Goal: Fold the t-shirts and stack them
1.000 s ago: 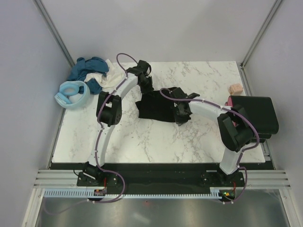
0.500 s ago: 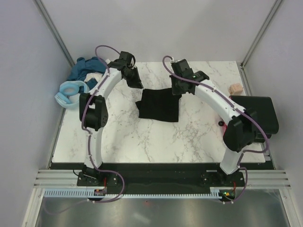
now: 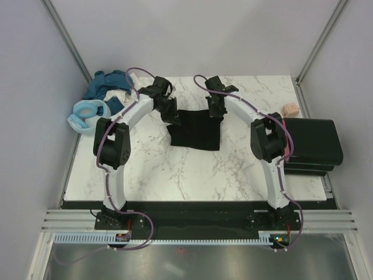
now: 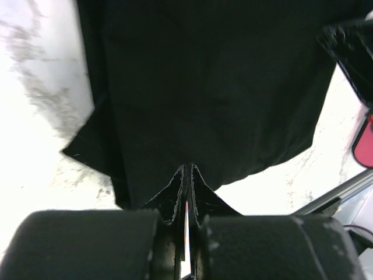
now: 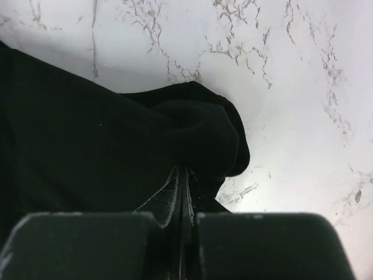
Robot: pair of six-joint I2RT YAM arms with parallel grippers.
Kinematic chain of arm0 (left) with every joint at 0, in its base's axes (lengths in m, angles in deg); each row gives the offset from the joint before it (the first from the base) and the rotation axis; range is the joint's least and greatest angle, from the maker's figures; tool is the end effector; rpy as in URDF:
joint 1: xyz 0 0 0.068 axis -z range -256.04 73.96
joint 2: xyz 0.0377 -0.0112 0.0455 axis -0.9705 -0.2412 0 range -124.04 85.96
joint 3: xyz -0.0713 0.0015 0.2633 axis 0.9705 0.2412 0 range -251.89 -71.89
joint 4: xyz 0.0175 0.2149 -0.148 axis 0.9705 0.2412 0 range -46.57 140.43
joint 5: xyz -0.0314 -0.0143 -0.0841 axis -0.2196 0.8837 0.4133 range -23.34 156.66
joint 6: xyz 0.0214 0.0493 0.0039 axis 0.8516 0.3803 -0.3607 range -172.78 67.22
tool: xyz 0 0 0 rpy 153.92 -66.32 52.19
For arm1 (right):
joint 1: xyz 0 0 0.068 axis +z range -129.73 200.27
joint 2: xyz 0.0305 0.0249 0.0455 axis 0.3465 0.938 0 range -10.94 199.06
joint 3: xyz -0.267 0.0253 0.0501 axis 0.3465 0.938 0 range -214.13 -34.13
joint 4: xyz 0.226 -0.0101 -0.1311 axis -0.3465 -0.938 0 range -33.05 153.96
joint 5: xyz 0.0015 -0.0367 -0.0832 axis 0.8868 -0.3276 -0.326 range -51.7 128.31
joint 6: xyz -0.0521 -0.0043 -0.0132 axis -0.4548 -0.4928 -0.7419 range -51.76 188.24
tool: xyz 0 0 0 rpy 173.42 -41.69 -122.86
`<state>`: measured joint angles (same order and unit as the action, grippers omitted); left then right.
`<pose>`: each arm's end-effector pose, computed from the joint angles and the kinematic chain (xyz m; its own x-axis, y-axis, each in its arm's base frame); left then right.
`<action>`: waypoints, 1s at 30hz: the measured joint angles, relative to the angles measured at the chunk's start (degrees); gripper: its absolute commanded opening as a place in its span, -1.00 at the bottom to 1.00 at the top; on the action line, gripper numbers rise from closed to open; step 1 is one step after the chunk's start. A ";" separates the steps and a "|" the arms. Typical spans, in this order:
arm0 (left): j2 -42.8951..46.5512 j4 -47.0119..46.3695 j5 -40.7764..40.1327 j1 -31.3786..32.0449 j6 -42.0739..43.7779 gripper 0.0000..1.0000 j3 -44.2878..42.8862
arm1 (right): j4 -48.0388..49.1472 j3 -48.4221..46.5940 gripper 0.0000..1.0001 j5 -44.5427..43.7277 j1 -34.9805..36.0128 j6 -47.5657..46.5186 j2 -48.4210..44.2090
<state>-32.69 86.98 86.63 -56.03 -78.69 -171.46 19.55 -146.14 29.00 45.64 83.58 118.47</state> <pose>0.4159 -0.1645 0.2264 -0.9555 -0.0890 -0.2812 0.0575 0.8788 -0.4737 0.4460 0.2051 0.2052 -0.8616 -0.1196 -0.4933 -0.1305 0.9914 -0.0125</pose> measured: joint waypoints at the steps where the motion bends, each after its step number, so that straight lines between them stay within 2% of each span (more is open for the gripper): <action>1: 0.00 -0.46 0.13 0.48 0.15 -0.96 0.59 | 0.22 0.00 -1.00 -0.07 0.00 0.00 0.39; 13: 1.38 -5.35 0.35 3.58 1.38 -0.96 15.72 | 1.03 -3.45 -1.00 -1.14 -0.04 0.31 5.86; 21: 2.58 -6.03 0.31 3.48 1.40 -0.96 18.53 | 0.09 -5.90 -1.00 -0.20 -0.68 0.46 7.41; 27: 2.58 -5.95 0.28 3.21 1.62 -0.96 18.49 | 0.04 -5.92 -0.87 0.61 -1.25 0.55 7.41; 30: 2.58 -5.60 0.20 2.89 1.84 -0.96 18.18 | 0.04 -5.92 -0.61 0.57 -1.60 0.48 7.41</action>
<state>-30.11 81.39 86.83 -53.15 -76.86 -153.27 19.60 -152.06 29.57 44.04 84.06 125.87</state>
